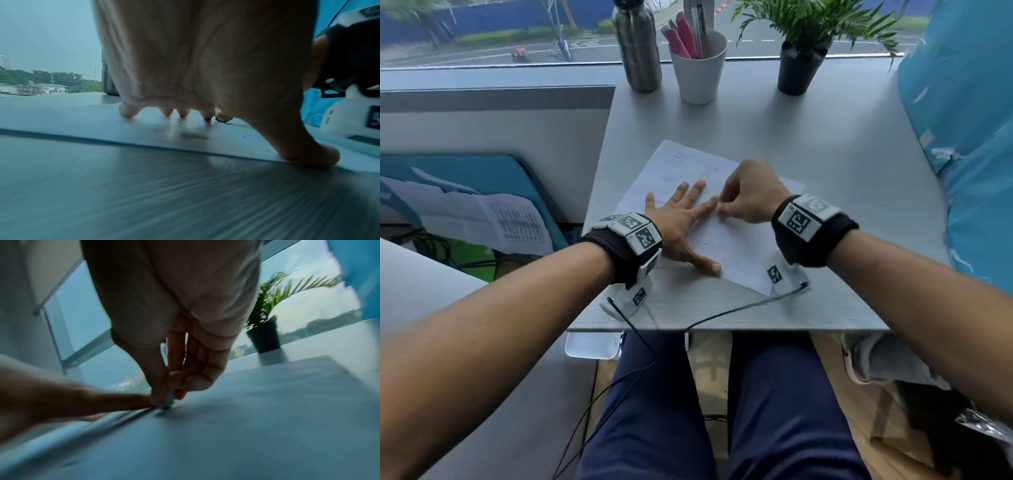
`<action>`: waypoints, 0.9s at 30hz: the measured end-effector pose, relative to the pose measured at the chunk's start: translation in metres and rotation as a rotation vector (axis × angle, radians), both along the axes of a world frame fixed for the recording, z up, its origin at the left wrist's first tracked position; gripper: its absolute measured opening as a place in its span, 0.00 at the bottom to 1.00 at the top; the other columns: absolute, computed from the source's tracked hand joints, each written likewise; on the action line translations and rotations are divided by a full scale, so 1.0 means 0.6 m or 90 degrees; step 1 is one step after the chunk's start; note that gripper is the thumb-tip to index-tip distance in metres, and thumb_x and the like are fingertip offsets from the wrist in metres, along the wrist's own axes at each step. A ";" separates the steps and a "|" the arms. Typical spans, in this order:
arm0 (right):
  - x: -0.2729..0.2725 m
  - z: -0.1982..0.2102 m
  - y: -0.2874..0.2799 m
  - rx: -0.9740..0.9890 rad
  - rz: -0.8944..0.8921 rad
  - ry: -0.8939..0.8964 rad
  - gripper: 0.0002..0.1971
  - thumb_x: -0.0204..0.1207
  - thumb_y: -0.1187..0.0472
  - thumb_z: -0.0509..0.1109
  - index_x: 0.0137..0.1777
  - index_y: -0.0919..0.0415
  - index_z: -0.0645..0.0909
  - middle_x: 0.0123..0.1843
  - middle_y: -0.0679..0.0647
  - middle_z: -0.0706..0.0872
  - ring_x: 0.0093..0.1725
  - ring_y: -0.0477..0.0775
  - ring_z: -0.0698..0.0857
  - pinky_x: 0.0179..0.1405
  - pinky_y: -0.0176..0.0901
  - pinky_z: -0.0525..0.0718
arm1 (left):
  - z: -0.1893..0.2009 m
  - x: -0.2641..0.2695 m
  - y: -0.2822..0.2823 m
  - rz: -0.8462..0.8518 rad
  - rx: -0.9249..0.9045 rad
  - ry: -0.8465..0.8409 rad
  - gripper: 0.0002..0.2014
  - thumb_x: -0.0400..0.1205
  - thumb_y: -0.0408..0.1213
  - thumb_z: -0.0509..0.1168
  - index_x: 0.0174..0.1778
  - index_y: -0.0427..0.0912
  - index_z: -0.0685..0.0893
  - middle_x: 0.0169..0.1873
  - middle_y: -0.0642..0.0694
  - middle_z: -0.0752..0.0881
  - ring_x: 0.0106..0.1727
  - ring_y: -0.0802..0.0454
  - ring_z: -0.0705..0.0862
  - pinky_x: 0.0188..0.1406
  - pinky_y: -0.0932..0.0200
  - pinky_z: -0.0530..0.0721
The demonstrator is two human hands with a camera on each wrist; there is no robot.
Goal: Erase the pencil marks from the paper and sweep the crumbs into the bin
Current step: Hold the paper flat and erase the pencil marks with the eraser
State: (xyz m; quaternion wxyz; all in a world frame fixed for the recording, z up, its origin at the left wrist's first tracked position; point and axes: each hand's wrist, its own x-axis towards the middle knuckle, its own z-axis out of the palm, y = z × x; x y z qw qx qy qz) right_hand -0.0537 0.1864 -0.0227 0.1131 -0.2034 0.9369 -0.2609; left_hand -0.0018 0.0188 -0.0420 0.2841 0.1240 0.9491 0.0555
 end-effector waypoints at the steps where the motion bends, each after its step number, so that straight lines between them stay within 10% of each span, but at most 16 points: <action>1: 0.010 -0.001 -0.007 0.004 0.038 -0.004 0.06 0.61 0.59 0.81 0.38 0.58 0.93 0.35 0.52 0.92 0.35 0.47 0.88 0.43 0.39 0.87 | 0.000 0.000 -0.001 -0.002 0.004 -0.003 0.67 0.56 0.79 0.68 0.82 0.65 0.32 0.80 0.56 0.23 0.82 0.51 0.25 0.74 0.21 0.35; 15: -0.041 0.037 0.064 -0.025 -0.081 -0.079 0.07 0.64 0.59 0.83 0.42 0.59 0.92 0.31 0.52 0.89 0.24 0.38 0.80 0.34 0.35 0.82 | -0.008 -0.005 -0.006 -0.010 -0.005 0.017 0.69 0.55 0.81 0.67 0.82 0.62 0.29 0.80 0.58 0.25 0.82 0.52 0.27 0.74 0.21 0.35; 21: -0.030 0.017 0.117 0.064 -0.100 -0.167 0.04 0.66 0.59 0.81 0.40 0.56 0.91 0.39 0.55 0.92 0.27 0.48 0.82 0.25 0.33 0.79 | 0.005 -0.004 -0.004 -0.049 -0.044 0.036 0.62 0.63 0.80 0.62 0.84 0.58 0.35 0.83 0.53 0.31 0.84 0.50 0.32 0.75 0.21 0.38; 27: -0.037 0.018 0.120 0.061 -0.082 -0.175 0.06 0.66 0.57 0.82 0.42 0.54 0.92 0.40 0.57 0.93 0.34 0.50 0.85 0.32 0.35 0.81 | 0.016 0.025 0.061 -0.287 0.002 0.169 0.46 0.79 0.70 0.53 0.87 0.46 0.49 0.86 0.46 0.44 0.86 0.50 0.41 0.83 0.36 0.42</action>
